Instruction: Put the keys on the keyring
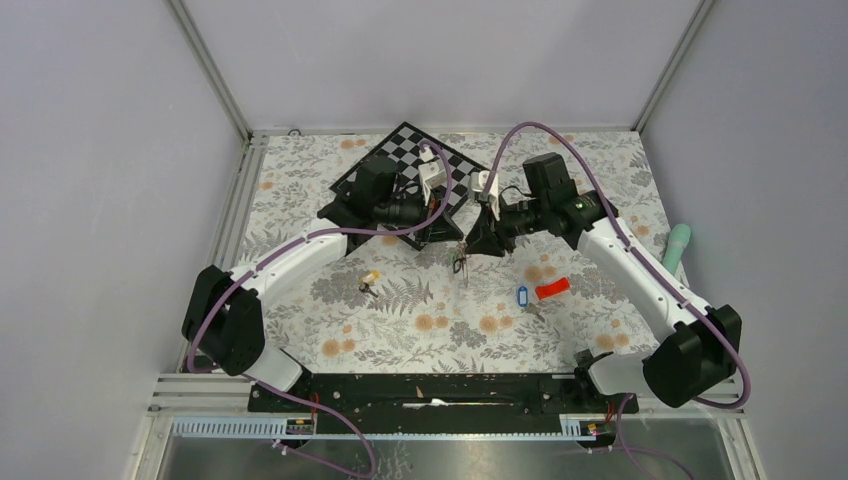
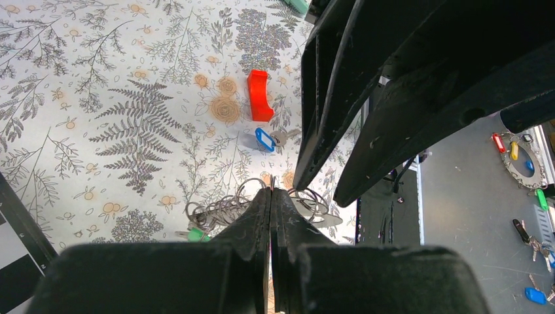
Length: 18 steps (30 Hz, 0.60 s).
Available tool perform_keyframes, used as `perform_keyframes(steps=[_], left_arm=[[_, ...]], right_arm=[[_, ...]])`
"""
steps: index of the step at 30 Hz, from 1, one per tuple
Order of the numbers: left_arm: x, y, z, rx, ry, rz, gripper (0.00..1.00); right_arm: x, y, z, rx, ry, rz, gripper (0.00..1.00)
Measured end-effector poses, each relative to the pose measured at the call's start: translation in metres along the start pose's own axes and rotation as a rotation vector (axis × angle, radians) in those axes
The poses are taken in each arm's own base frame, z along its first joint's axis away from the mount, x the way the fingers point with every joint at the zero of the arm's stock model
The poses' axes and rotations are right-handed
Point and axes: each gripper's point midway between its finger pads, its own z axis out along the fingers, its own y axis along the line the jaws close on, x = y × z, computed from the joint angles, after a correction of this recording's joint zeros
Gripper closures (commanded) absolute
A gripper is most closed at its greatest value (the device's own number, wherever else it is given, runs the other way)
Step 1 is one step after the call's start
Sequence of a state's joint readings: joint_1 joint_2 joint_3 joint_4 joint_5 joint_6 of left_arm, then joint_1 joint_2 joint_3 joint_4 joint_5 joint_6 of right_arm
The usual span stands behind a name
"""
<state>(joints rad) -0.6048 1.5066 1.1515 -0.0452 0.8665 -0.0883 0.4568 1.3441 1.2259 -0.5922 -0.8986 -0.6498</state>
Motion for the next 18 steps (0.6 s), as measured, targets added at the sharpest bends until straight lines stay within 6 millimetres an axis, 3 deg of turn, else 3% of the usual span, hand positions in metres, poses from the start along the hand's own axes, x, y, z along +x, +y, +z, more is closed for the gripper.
perform_keyframes(steps=[10,18], left_arm=[[-0.0003,-0.0002,0.0001,0.000,-0.001,-0.004,1.00],[-0.0003,-0.0003,0.0001,0.000,-0.001,-0.006,1.00]], right_arm=[[0.0037,-0.0030,0.0050,0.007,0.019,-0.008,0.71],[0.0059,-0.0063,0.0056,0.026,0.034,-0.014,0.82]])
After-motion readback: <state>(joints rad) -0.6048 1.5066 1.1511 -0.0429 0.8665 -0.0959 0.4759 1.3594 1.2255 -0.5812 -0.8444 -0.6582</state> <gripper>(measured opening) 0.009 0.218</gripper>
